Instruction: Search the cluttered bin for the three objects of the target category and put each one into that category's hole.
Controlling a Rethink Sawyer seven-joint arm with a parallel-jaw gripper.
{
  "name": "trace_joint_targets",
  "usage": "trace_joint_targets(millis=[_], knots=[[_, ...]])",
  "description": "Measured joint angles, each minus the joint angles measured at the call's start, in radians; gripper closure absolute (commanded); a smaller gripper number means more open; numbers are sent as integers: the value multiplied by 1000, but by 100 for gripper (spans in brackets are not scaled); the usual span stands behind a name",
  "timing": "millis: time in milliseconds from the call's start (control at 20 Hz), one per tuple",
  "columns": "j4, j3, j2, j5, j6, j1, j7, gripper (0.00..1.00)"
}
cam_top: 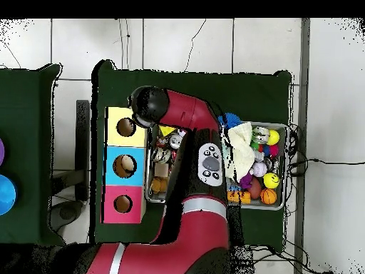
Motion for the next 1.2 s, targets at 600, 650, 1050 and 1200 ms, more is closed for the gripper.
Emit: trace_joint_targets(millis=[600,650,1050,1200], knots=[[8,2,-39,-14,65,0,0,100],[8,2,-40,-14,68,0,0,100],[3,2,-43,-14,90,1,0,100],[1,1,-43,-14,93,3,0,100]])
